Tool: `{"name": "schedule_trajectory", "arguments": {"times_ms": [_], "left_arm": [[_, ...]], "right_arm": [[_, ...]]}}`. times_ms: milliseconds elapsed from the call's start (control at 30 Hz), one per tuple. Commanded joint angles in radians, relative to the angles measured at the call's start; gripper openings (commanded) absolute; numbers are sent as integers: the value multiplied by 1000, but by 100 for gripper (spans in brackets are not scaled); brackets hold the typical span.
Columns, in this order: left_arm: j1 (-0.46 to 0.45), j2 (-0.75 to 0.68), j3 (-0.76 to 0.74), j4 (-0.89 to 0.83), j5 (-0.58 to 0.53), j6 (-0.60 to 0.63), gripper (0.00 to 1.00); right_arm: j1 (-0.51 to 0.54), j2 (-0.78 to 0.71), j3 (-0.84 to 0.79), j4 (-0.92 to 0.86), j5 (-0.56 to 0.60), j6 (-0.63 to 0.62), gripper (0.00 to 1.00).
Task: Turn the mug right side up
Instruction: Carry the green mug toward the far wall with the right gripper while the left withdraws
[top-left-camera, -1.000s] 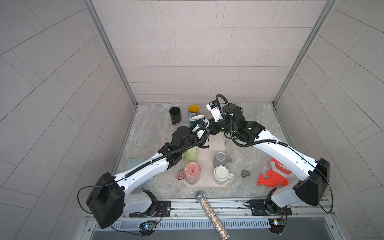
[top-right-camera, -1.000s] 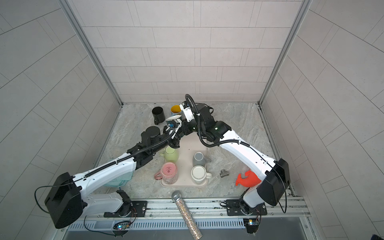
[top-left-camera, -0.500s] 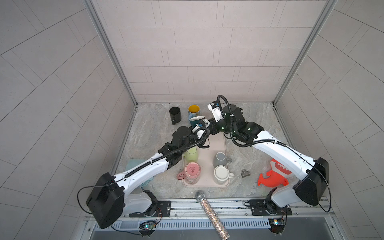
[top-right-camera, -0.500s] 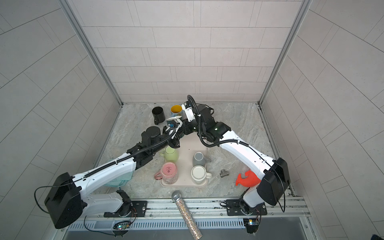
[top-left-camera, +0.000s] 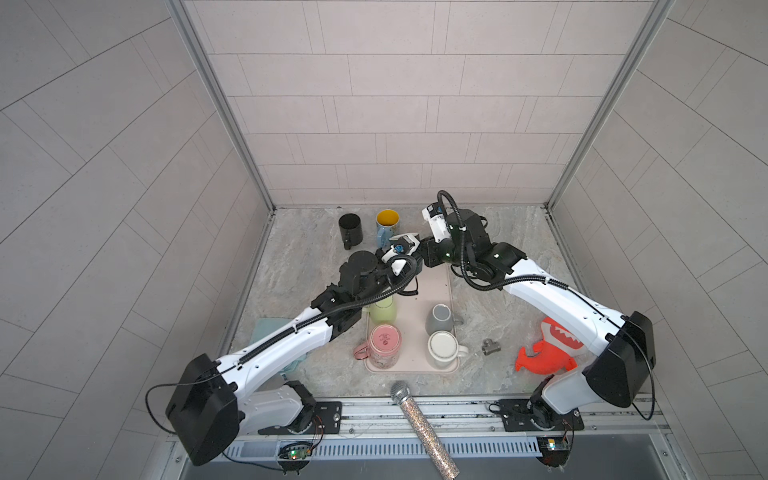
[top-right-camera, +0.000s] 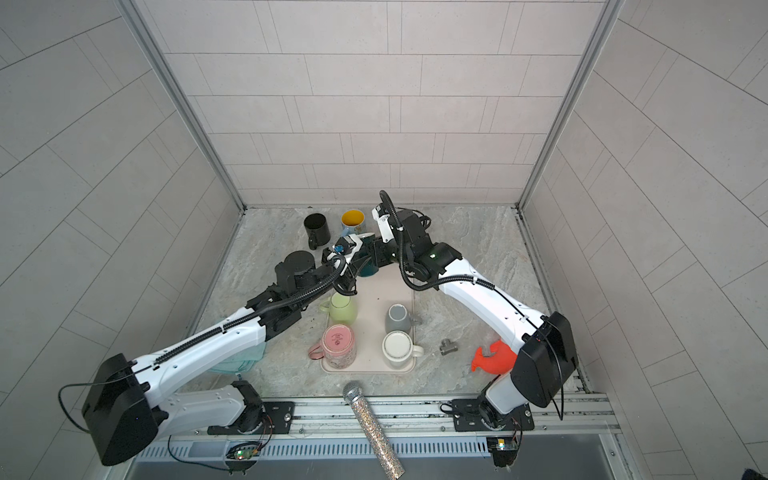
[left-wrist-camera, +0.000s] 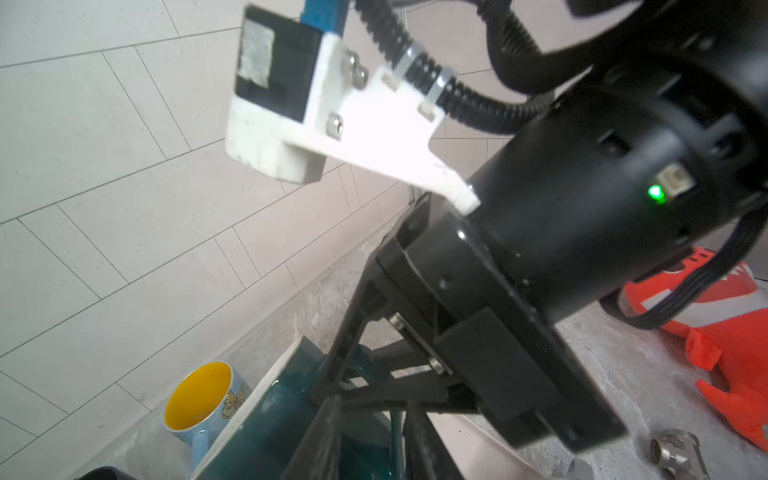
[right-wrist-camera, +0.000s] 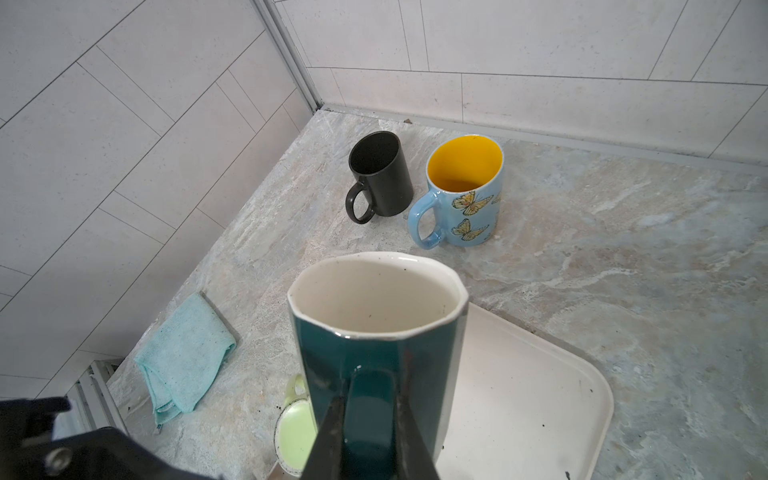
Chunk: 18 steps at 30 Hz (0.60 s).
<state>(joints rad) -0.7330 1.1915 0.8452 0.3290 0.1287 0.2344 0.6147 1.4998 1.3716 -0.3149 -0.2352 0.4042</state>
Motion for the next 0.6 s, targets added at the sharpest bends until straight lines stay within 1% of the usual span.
{"name": "schedule_trajectory", "arguments": {"times_ms": [0, 133, 267, 300, 400, 467, 567], "left_arm": [[-3, -42, 29, -4, -47, 23, 31], [-3, -62, 18, -29, -123, 19, 31], [7, -68, 38, -82, -237, -34, 32], [19, -65, 54, -112, -246, -53, 33], [84, -43, 111, -229, -205, -155, 33], [149, -28, 144, -293, -128, -244, 33], [222, -17, 158, -317, -26, -340, 33]], "right_arm": [[-35, -13, 24, 71, 18, 2, 0], [-91, -5, 24, 92, 16, 2, 0], [-136, 29, 23, 134, 13, -21, 0], [-144, 43, 21, 150, 13, -31, 0], [-160, 77, 2, 221, 11, -70, 0], [-164, 99, -30, 312, 15, -98, 0], [-176, 133, -89, 486, 15, -113, 0]]}}
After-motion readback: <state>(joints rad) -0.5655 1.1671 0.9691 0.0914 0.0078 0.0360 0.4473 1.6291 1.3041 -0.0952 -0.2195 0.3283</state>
